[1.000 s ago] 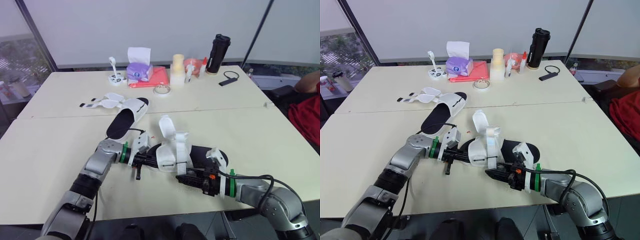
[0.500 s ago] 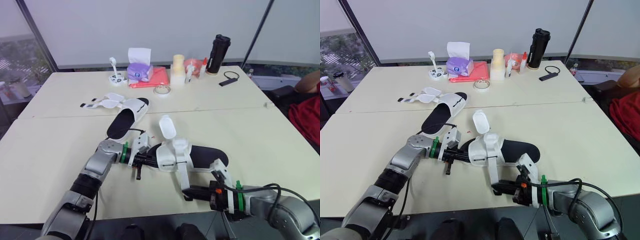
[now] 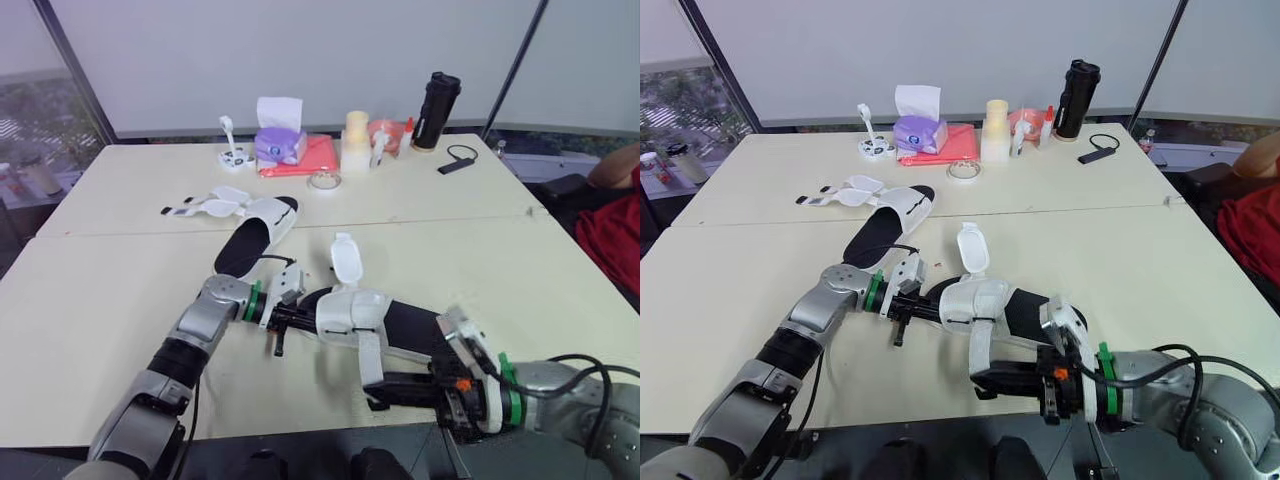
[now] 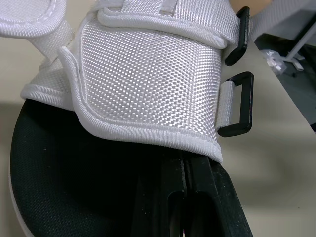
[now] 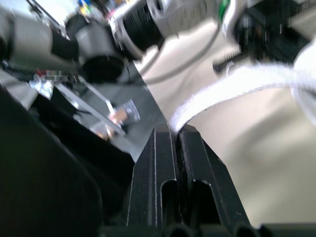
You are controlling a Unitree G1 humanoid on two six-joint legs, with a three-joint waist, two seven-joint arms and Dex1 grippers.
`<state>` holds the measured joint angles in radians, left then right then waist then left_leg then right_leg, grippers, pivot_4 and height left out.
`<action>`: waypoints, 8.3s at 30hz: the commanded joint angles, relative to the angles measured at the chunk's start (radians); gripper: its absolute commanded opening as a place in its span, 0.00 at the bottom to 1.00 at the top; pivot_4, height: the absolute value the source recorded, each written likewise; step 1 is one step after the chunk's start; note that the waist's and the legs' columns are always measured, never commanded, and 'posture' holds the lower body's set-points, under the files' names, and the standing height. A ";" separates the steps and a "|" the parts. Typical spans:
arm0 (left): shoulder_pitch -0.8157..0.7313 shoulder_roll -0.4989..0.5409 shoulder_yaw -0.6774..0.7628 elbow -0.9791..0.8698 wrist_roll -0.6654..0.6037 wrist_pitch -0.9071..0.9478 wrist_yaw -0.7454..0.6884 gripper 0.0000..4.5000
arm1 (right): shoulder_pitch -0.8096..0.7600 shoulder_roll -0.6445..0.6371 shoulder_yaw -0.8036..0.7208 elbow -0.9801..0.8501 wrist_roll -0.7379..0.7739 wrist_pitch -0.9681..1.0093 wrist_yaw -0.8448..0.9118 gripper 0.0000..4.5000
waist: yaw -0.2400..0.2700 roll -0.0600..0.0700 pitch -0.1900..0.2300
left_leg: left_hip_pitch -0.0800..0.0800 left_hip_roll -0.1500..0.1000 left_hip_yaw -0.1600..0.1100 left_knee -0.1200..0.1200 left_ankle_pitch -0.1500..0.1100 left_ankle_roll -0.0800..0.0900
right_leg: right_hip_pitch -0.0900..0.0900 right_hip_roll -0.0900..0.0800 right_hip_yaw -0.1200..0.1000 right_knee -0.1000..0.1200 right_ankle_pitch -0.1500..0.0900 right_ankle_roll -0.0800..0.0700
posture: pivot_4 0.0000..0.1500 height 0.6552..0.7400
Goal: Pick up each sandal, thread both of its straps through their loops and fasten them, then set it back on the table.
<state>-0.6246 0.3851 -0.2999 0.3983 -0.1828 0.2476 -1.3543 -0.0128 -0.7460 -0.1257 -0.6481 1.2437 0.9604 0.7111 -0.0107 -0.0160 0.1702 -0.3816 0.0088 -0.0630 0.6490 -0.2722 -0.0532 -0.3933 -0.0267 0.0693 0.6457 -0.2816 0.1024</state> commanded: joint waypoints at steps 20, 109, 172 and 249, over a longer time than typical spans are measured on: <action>0.059 0.003 -0.036 0.005 0.037 0.023 0.036 0.00 | -0.271 0.287 -0.135 0.397 0.094 -0.099 -0.422 0.72 | -0.002 0.002 -0.001 | 0.001 0.000 0.000 -0.001 0.000 0.000 | 0.000 -0.001 0.000 0.001 0.000 0.000 | 1.00 1.00; 0.061 -0.062 -0.031 0.052 0.049 -0.024 0.088 0.00 | -0.711 0.258 0.350 0.603 -0.692 0.099 0.146 0.01 | 0.022 0.007 -0.001 | -0.005 -0.002 -0.001 0.002 0.000 0.000 | -0.004 -0.002 -0.001 0.000 0.001 0.000 | 1.00 1.00; 0.081 -0.065 -0.040 0.043 0.053 -0.023 0.093 0.00 | -0.429 0.320 -0.075 0.661 -0.607 -0.104 -0.263 0.01 | 0.022 0.007 -0.001 | -0.006 -0.003 -0.003 0.002 0.000 0.000 | -0.003 -0.003 -0.002 -0.001 0.000 0.000 | 1.00 1.00; 0.122 -0.073 -0.018 0.045 0.065 -0.068 0.179 0.00 | -1.057 0.466 -0.168 1.329 -0.546 0.169 -0.120 0.35 | 0.017 0.011 -0.002 | -0.007 -0.004 -0.004 -0.001 0.000 0.000 | 0.000 -0.003 -0.001 -0.012 0.003 0.000 | 1.00 1.00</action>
<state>-0.5446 0.3037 -0.2720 0.3757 -0.1857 0.1442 -1.2218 -1.0524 -0.2833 -0.2750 0.7105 0.6849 1.1331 0.5807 0.0060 -0.0047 0.1685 -0.3891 0.0053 -0.0667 0.6484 -0.2720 -0.0529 -0.3933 -0.0295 0.0681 0.6339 -0.2789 0.1028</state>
